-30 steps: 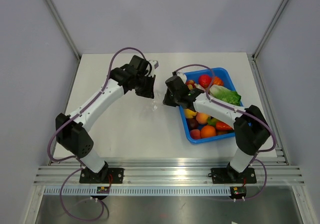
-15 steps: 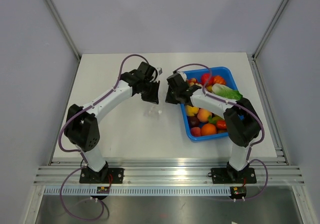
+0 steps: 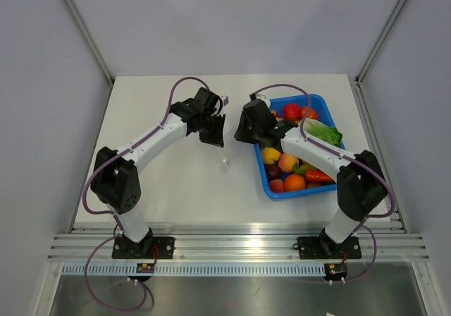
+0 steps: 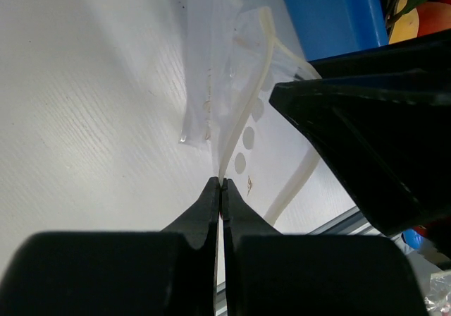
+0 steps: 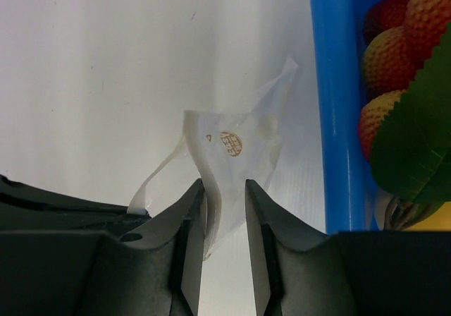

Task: Place the food in the zip-top bag and seal the zipper
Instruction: Open the zipper of the food storage bag at the center of the board, then pick up the fake fruit from the bin.

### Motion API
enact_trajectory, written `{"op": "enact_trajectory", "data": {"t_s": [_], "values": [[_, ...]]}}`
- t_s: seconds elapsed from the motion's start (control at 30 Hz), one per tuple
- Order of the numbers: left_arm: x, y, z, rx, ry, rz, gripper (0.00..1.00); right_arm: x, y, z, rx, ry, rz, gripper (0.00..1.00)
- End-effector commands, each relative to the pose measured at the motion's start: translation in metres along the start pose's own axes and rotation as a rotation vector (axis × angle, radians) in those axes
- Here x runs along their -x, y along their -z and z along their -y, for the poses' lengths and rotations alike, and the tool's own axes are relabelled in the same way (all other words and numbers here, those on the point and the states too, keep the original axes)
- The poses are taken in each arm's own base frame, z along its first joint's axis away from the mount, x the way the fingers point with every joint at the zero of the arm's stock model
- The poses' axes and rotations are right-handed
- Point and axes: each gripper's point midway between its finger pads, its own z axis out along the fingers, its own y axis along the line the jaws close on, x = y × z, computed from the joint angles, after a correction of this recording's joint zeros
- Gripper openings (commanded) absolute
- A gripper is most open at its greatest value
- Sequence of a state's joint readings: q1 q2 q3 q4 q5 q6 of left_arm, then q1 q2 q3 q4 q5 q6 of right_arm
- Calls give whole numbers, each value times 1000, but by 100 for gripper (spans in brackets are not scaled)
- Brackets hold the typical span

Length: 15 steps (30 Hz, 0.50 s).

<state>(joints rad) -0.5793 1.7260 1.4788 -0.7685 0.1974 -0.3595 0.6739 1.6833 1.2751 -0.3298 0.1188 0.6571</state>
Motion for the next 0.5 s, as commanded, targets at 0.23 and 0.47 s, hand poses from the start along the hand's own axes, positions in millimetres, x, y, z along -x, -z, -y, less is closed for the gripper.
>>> {"op": "enact_trajectory", "data": {"t_s": [0.23, 0.47], "values": [[15, 4, 2, 23, -4, 28, 0, 4, 34, -19, 33, 48, 47, 52], [20, 12, 8, 46, -27, 38, 0, 20, 65, -11, 18, 24, 135, 51]]}}
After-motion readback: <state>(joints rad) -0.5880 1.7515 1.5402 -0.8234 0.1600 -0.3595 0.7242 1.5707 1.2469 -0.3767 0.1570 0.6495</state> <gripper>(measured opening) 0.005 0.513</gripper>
